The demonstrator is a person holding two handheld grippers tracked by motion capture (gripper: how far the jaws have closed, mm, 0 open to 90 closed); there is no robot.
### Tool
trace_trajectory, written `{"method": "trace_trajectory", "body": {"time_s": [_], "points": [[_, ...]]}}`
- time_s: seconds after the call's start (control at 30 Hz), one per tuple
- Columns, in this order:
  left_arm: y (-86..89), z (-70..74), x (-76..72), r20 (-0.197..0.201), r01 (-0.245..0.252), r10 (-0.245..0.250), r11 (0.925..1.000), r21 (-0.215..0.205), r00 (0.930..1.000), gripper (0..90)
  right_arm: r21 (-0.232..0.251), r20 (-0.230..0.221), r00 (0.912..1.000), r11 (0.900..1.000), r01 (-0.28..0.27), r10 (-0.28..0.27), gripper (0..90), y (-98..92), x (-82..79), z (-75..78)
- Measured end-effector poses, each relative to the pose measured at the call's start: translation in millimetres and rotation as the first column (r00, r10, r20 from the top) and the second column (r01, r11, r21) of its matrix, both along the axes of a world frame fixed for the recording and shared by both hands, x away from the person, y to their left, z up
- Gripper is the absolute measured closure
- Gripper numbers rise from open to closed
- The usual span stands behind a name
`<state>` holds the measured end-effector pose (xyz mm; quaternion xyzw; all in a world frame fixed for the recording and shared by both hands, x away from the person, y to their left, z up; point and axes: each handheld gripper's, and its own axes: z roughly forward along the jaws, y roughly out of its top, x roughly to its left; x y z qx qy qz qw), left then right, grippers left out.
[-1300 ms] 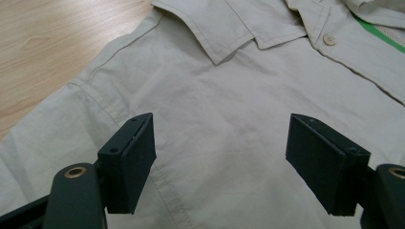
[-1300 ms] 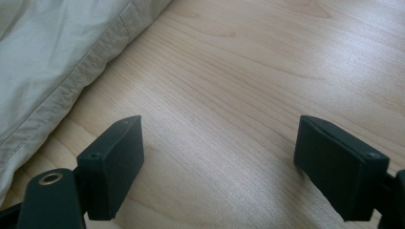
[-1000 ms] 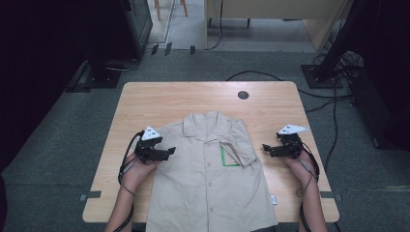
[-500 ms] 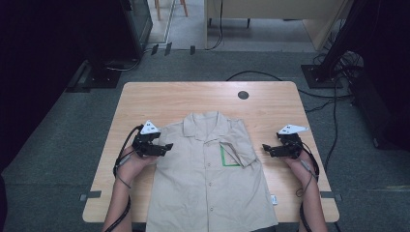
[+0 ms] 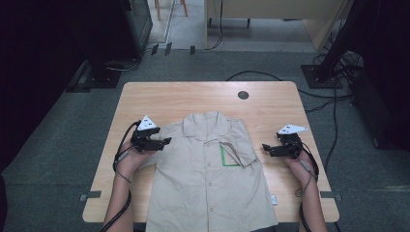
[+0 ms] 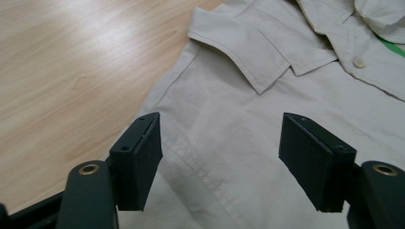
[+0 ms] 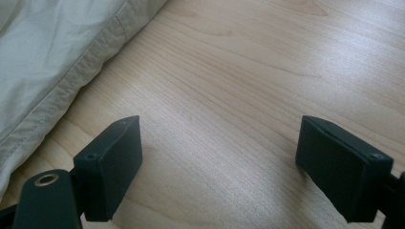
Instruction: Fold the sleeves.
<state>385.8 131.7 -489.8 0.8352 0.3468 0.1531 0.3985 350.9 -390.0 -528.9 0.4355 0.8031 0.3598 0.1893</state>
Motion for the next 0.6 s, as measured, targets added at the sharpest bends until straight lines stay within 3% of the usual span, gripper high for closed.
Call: {"method": "trace_trajectory", "body": {"time_s": [0.13, 0.37, 0.6], "points": [[6.6, -1.7, 3.2, -0.025, -0.021, 0.021, 0.9997, -0.013, 0.9995, 27.7, 0.000, 0.000, 1.0000, 1.000, 0.000, 0.000, 15.6, 0.0, 0.0, 0.0], [17.3, -1.5, 3.5, -0.006, -0.027, 0.027, 0.9996, -0.013, 0.9996, 29.9, 0.001, 0.000, 1.0000, 1.000, -0.001, 0.001, 15.7, 0.6, -0.4, 0.0], [32.2, 3.9, 0.2, 0.057, -0.042, 0.042, 0.9991, 0.000, 0.9975, 31.6, 0.000, -0.001, 0.9998, 1.000, 0.018, -0.018, 15.6, 1.8, -0.7, 0.1]]}}
